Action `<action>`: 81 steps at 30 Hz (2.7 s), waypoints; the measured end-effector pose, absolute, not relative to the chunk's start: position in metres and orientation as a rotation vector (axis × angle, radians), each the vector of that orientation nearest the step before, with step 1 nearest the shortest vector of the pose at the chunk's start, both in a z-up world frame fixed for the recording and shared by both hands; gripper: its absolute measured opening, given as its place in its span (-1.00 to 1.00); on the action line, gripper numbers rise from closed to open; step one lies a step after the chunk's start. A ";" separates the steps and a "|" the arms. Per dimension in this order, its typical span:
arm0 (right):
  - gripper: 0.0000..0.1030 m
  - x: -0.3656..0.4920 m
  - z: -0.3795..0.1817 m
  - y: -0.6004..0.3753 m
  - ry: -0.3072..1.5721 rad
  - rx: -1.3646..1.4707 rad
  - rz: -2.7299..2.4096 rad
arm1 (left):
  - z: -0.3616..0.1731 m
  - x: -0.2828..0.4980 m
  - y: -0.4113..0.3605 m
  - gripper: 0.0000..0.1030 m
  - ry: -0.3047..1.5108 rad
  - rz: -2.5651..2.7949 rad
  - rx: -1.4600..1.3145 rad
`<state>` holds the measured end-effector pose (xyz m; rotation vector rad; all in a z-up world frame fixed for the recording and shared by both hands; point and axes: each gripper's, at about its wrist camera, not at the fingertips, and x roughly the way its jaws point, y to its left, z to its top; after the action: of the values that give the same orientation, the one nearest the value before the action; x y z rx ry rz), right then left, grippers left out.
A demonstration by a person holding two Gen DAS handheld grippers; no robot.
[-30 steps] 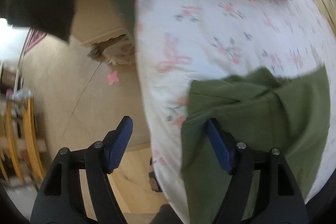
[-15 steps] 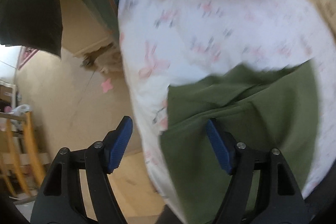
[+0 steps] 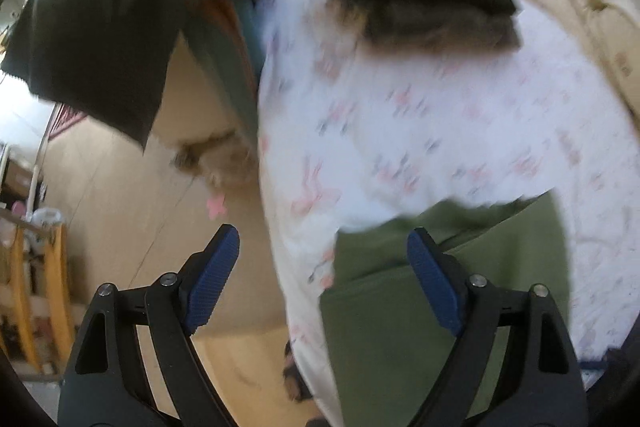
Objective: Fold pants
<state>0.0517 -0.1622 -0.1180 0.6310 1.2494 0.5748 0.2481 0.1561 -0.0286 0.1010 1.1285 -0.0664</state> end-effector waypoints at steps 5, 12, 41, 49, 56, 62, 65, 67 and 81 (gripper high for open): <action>0.42 0.053 -0.168 -0.189 1.344 0.861 0.488 | -0.013 0.239 0.116 0.63 1.119 -0.209 0.081; 0.42 0.044 -0.197 -0.166 1.410 0.871 0.607 | -0.028 0.224 0.039 0.30 1.223 -0.486 0.106; 0.63 0.030 -0.231 -0.136 1.383 1.178 0.623 | -0.087 0.254 0.056 0.21 1.372 -0.424 0.006; -0.29 0.024 -0.195 -0.117 1.311 1.003 0.539 | -0.059 0.265 0.073 0.21 1.267 -0.394 -0.070; -0.79 0.033 -0.140 -0.128 1.243 0.743 0.644 | -0.006 0.269 0.119 0.36 0.985 -0.301 -0.256; -0.82 0.070 -0.084 -0.182 1.128 0.634 0.616 | -0.008 0.275 0.143 0.38 0.965 -0.211 -0.330; -0.82 0.110 -0.085 -0.216 1.167 0.525 0.602 | -0.016 0.279 0.145 0.38 0.989 -0.189 -0.320; -0.83 0.143 -0.085 -0.240 1.193 0.465 0.576 | -0.019 0.276 0.144 0.38 0.994 -0.180 -0.305; -0.55 0.310 -0.137 -0.306 1.353 0.295 0.385 | -0.048 0.278 0.097 0.38 1.114 -0.219 -0.193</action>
<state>0.3095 -0.3059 -0.1374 0.2949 1.3527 0.3853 0.2780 0.0970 -0.0479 -0.1926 1.1144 -0.2187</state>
